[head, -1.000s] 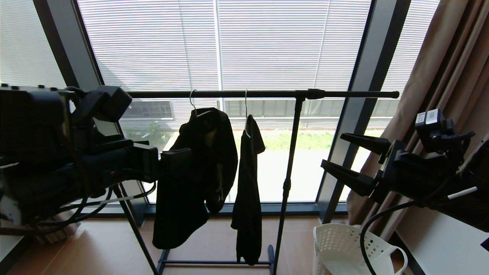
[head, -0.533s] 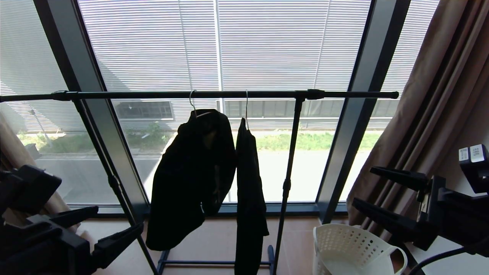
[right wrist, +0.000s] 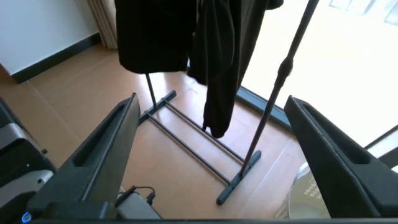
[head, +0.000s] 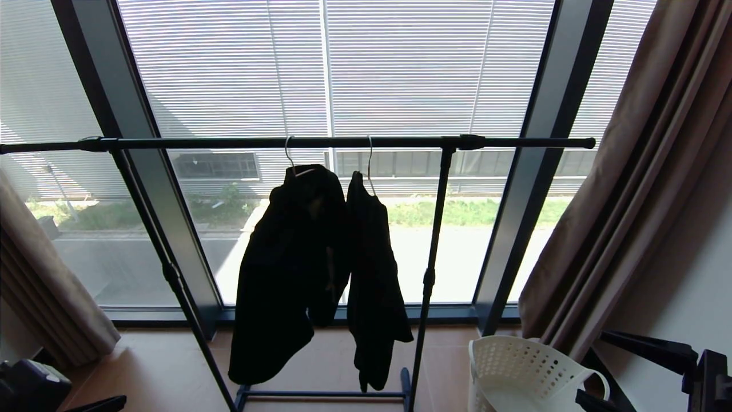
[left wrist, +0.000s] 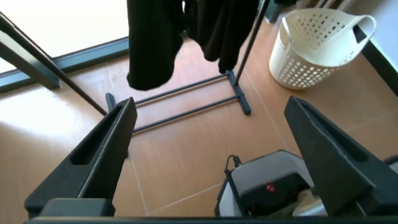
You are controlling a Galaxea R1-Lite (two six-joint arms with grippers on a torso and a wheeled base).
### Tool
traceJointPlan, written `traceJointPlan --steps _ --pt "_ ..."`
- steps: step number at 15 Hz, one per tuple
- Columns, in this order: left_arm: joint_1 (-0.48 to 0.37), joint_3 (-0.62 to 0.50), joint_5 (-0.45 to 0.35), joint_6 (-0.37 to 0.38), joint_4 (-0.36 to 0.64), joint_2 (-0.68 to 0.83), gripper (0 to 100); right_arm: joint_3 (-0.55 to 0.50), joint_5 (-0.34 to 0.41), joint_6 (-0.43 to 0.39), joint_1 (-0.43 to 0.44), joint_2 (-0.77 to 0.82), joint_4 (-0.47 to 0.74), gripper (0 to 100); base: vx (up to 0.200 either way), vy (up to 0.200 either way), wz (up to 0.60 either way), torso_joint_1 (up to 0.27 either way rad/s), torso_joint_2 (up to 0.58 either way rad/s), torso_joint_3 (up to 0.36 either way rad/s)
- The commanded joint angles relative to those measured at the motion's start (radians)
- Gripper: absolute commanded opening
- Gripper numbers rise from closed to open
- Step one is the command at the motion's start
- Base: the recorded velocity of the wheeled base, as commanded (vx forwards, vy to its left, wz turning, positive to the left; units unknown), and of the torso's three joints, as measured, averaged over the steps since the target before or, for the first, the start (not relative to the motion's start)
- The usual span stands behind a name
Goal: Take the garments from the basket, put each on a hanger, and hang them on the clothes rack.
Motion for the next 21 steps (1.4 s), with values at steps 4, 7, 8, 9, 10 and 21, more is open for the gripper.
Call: traceJointPlan --steps 4,7,8,9,10,21 --pt "-0.005 0.126 -0.045 0.001 0.005 -0.139 100 0.066 -0.003 0.001 0.000 -0.185 0.160 100 0.000 0.000 0.00 0.000 0.00 0.000" --pt "-0.008 0.126 -0.047 0.001 0.102 -0.229 100 0.066 -0.013 0.001 0.000 -0.340 0.328 100 0.000 0.000 0.00 0.000 0.00 0.000" --pt "-0.008 0.126 -0.048 0.001 0.128 -0.248 100 0.066 -0.022 0.001 0.000 -0.370 0.357 100 0.000 0.000 0.00 0.000 0.00 0.000" --pt "-0.006 0.126 -0.062 -0.001 0.174 -0.274 100 0.066 -0.040 0.001 0.000 -0.427 0.417 100 0.000 0.000 0.00 0.000 0.00 0.000" --pt "-0.005 0.123 -0.070 0.001 0.177 -0.279 100 0.066 -0.059 0.001 0.000 -0.502 0.494 100 0.000 0.000 0.00 0.000 0.00 0.000" --pt "0.101 0.123 -0.068 -0.001 0.177 -0.283 100 0.059 -0.508 0.018 -0.025 -0.722 0.676 100 0.000 0.000 0.00 0.000 0.00 0.000"
